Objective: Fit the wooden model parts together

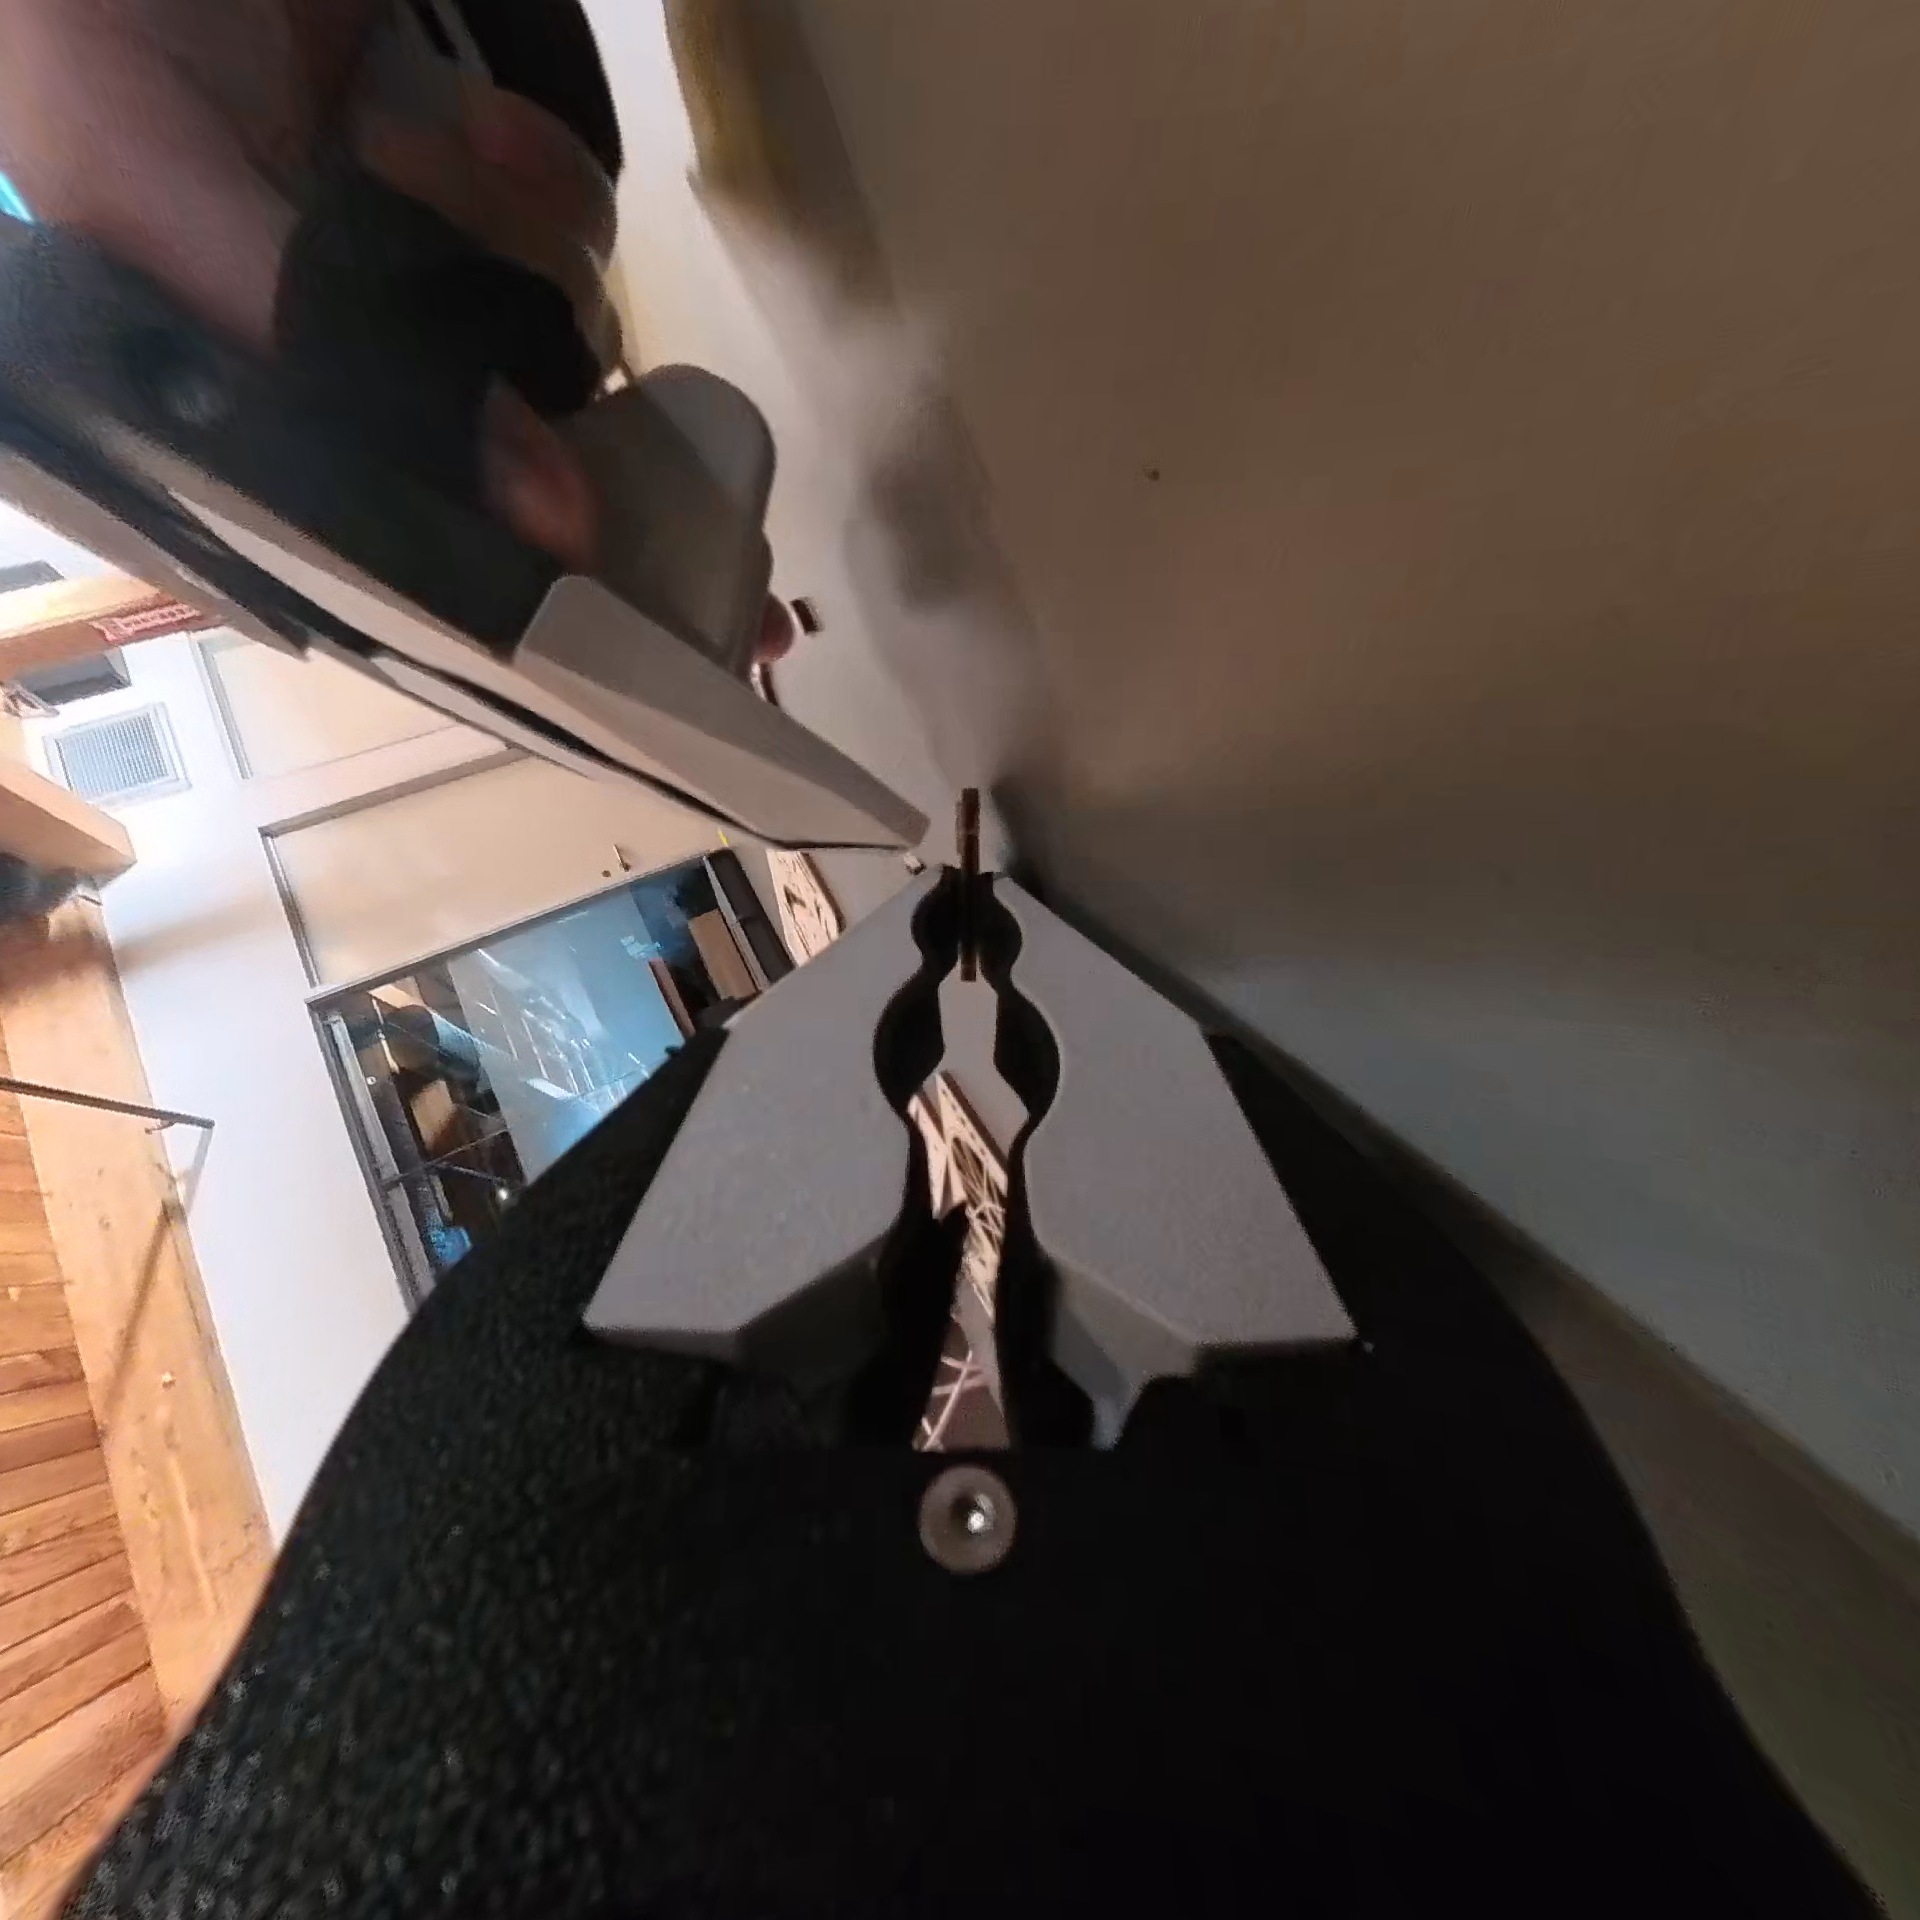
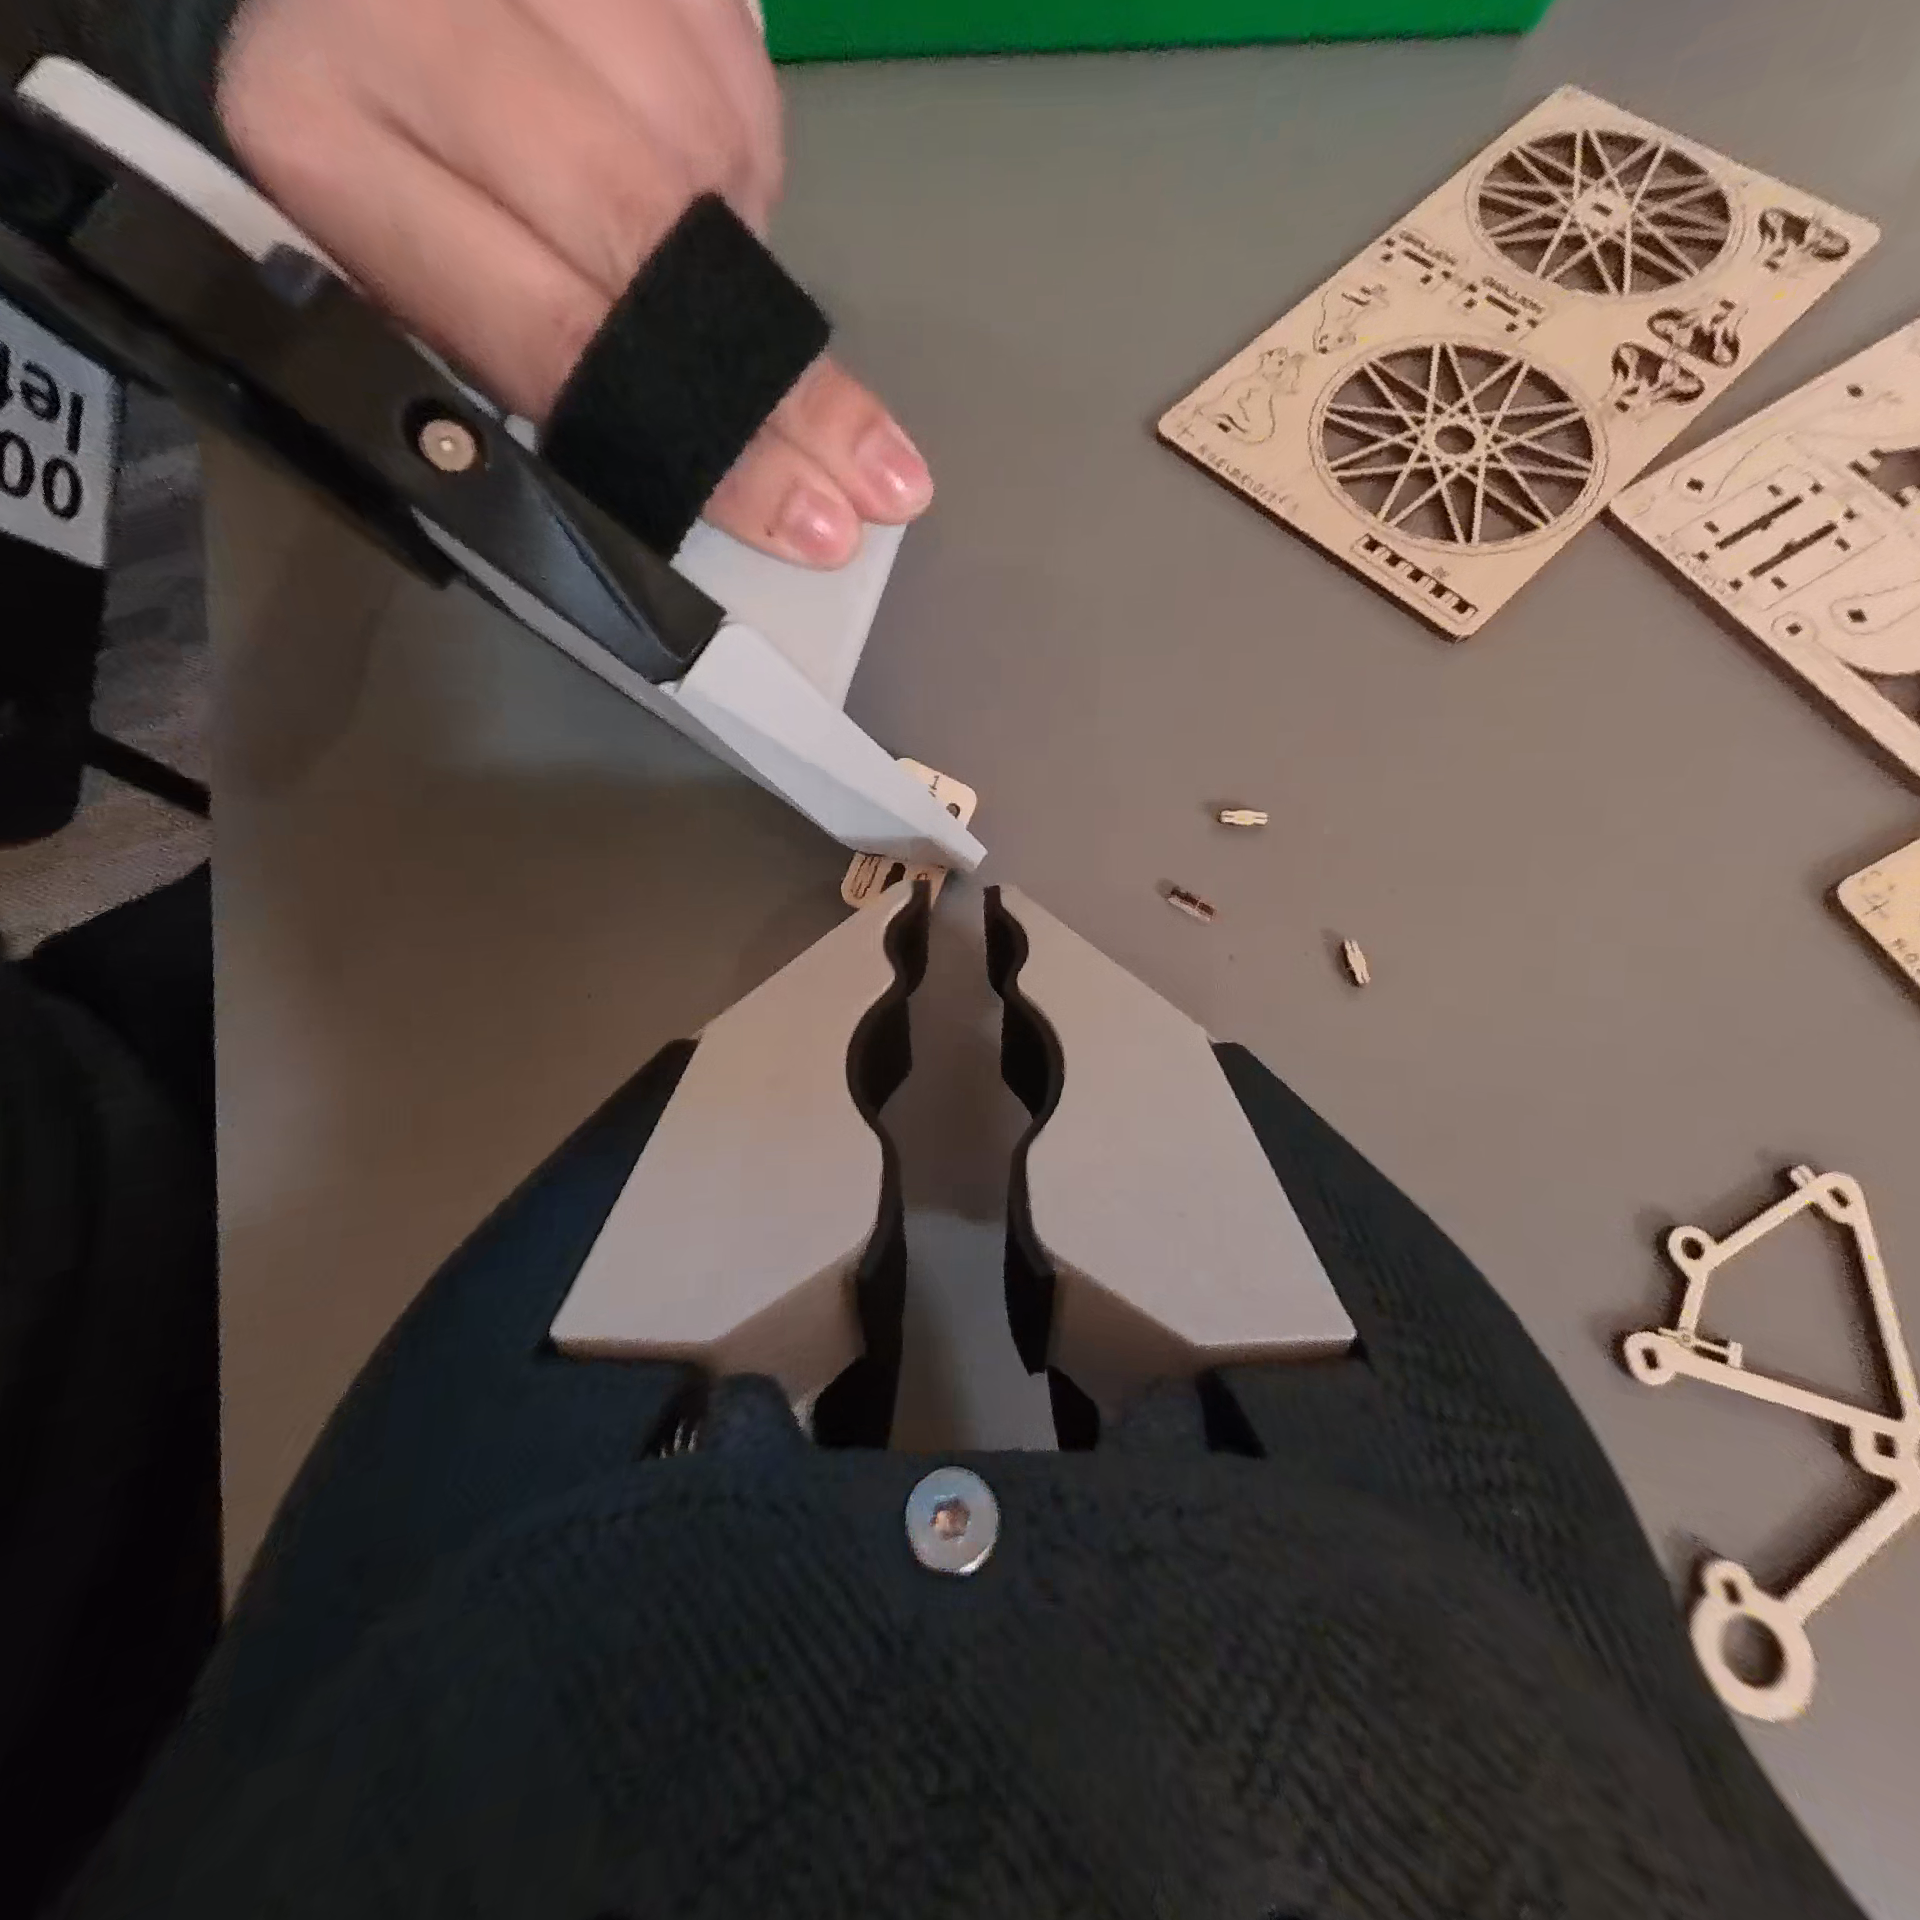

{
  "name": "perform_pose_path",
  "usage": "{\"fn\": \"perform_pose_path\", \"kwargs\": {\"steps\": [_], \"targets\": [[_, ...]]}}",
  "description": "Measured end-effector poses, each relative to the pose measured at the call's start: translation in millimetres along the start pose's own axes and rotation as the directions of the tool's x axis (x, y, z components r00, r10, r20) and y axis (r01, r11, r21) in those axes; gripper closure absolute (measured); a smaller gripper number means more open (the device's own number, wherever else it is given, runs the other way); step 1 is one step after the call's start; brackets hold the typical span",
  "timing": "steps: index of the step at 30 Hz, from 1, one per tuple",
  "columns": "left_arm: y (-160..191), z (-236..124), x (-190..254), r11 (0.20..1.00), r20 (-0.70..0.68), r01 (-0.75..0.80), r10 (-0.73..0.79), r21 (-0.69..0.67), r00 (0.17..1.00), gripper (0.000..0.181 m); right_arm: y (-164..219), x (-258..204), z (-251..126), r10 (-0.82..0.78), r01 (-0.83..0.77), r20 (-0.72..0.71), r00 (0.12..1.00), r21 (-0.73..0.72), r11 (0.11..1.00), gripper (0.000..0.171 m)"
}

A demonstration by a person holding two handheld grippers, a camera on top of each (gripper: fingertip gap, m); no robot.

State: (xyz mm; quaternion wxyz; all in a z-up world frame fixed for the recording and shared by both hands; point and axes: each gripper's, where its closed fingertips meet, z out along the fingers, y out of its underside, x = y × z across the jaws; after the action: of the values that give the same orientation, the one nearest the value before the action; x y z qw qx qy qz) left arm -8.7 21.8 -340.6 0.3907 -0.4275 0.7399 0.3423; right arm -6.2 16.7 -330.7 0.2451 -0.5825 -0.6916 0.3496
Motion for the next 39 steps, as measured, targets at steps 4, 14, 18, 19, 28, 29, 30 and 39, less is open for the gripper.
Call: {"fn": "perform_pose_path", "kwargs": {"steps": [4,14,18,19,28,29,30,39], "targets": [[1.6,0.1,0.2,1.000,-0.005,0.013,-0.013,-0.023,1.000,0.180,1.5,0.5,5.5,0.084,-0.084,0.001,0.996,0.014,0.996,0.164],[2.3,-0.1,-0.5,0.999,0.007,0.018,-0.018,-0.028,1.000,0.181,-1.8,0.2,2.6,0.194,-0.195,0.021,0.981,0.077,0.978,0.157],[2.3,0.5,-1.0,0.999,0.010,0.031,-0.031,-0.025,0.999,0.181,1.7,1.1,4.0,0.191,-0.190,-0.016,0.981,0.057,0.980,0.160],[2.7,0.6,-0.9,0.999,0.009,0.028,-0.027,-0.029,1.000,0.181,1.8,1.5,4.2,0.177,-0.175,-0.032,0.984,0.056,0.983,0.161],[2.5,0.7,-1.5,0.999,0.019,-0.007,0.008,-0.041,1.000,0.181,4.7,2.7,3.9,0.139,-0.134,-0.124,0.983,0.044,0.990,0.162],[2.4,0.7,-1.6,0.999,0.021,-0.012,0.013,-0.043,1.000,0.181,4.7,2.8,3.9,0.136,-0.131,-0.135,0.982,0.044,0.990,0.162],[2.4,0.6,-1.6,0.999,0.022,-0.014,0.015,-0.044,1.000,0.181,4.8,2.8,3.8,0.134,-0.129,-0.144,0.980,0.045,0.991,0.162],[2.5,0.8,-1.6,0.999,0.018,-0.011,0.012,-0.049,1.000,0.181,4.8,2.8,3.4,0.120,-0.115,-0.168,0.979,0.043,0.992,0.163]]}}
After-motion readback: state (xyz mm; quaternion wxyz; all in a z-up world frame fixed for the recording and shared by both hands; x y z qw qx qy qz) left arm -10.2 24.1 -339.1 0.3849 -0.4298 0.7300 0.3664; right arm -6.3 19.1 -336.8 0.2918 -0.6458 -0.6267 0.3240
